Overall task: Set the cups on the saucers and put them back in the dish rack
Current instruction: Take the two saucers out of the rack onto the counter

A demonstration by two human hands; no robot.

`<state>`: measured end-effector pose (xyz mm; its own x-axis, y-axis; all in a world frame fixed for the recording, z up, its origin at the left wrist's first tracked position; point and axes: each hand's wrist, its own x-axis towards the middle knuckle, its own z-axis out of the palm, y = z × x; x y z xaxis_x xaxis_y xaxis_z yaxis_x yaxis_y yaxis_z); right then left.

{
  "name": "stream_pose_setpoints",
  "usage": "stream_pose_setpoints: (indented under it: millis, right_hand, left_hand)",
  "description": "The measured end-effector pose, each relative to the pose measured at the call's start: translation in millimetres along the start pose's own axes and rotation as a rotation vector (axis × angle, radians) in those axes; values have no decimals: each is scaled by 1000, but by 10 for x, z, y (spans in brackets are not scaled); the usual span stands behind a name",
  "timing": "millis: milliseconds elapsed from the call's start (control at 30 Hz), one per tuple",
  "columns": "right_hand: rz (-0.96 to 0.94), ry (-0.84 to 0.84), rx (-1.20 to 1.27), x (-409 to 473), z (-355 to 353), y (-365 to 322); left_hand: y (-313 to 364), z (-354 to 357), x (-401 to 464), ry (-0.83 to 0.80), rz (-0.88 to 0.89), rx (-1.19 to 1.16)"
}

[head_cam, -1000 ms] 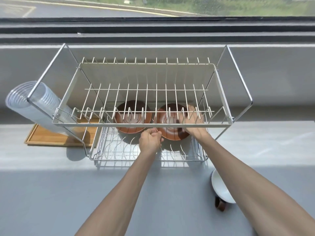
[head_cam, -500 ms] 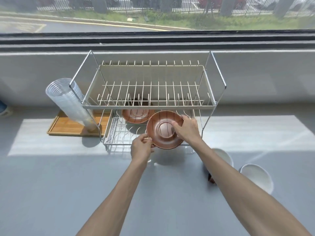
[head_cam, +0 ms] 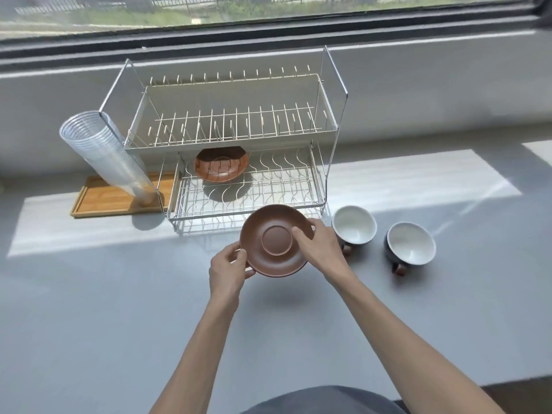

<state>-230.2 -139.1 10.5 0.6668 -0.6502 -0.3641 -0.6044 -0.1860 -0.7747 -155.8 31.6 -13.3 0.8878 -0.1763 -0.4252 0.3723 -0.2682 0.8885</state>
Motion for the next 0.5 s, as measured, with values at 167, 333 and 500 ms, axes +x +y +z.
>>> stream_pose_setpoints:
  millis: [167, 333, 500]
  right_hand:
    - [69, 40, 62, -249, -59, 305]
    - [131, 79, 98, -451, -146, 638]
    - [210, 134, 127, -635, -243, 979]
  left_hand:
    - [-173, 73, -213, -64, -30, 29]
    - [-326, 217, -382, -103, -89, 39]
    - [-472, 386, -565, -187, -119, 69]
